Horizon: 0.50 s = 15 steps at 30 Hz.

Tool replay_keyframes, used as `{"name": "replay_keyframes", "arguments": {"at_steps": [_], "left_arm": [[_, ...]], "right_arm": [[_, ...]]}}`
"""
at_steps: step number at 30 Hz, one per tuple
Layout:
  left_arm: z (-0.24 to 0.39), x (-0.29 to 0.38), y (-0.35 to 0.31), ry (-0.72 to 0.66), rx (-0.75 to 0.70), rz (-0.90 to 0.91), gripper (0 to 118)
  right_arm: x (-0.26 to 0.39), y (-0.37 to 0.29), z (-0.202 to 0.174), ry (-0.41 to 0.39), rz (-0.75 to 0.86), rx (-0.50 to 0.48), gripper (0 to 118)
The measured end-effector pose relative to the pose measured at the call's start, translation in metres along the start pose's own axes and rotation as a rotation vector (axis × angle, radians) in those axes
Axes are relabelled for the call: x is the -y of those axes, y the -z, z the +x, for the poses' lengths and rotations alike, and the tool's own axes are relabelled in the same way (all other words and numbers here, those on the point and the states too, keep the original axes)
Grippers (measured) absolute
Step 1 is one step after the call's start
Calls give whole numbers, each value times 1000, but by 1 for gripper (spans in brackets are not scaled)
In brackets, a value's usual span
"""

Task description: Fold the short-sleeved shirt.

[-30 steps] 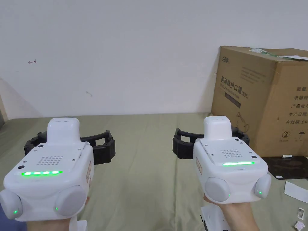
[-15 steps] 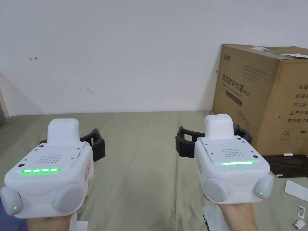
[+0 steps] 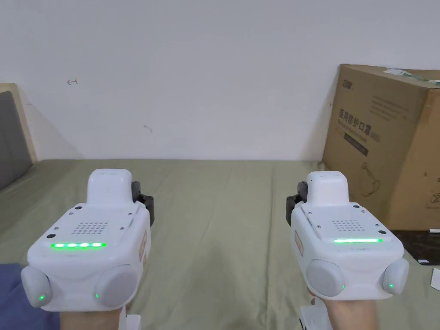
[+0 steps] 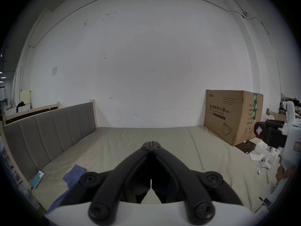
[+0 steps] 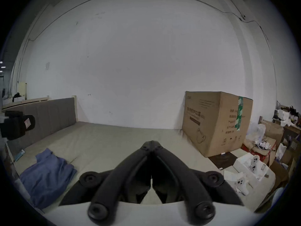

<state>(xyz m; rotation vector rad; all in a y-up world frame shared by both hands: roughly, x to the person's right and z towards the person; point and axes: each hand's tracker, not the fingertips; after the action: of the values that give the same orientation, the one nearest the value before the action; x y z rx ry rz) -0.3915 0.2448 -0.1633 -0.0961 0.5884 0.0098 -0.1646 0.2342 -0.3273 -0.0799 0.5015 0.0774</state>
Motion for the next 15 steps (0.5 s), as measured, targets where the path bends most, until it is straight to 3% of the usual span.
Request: {"name": "replay_keyframes", "arguments": {"at_steps": [5,15], "left_arm": [[-35,-2,-17,-13,-97,-5,0],[-151,5,-94,-29,-436,-55,0]], "right_arm": [[-11,11,-40,-9,1,-134,0],[-12,12,-181,1,-56,-513,0]]}}
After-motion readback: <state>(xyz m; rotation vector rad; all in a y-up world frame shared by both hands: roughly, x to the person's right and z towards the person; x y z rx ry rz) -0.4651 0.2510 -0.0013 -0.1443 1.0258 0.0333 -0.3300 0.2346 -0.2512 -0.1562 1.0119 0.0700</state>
